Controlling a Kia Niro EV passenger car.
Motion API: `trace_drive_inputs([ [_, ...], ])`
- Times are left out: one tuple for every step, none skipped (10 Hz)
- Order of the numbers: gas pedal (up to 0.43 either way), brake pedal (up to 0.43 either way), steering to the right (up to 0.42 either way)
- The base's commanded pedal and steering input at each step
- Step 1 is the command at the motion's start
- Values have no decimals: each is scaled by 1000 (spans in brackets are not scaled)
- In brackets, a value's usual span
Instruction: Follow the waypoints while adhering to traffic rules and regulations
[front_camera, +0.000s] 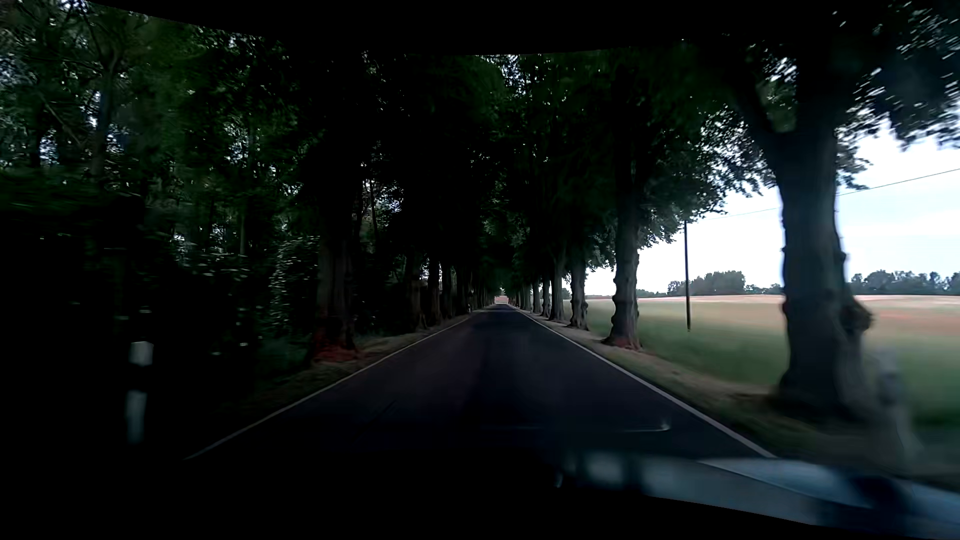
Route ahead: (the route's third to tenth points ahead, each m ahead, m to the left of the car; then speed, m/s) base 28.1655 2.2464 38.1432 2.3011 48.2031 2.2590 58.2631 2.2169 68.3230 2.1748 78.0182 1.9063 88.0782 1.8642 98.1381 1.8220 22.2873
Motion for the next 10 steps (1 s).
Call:
trace_drive_inputs([
  [1000, 0, 0],
  [579, 0, 0],
  [59, 0, 0],
  [20, 0, 0],
  [0, 0, 0],
  [0, 0, 0],
  [0, 0, 0],
  [0, 0, 0],
  [0, 0, 1],
  [0, 0, 2],
])
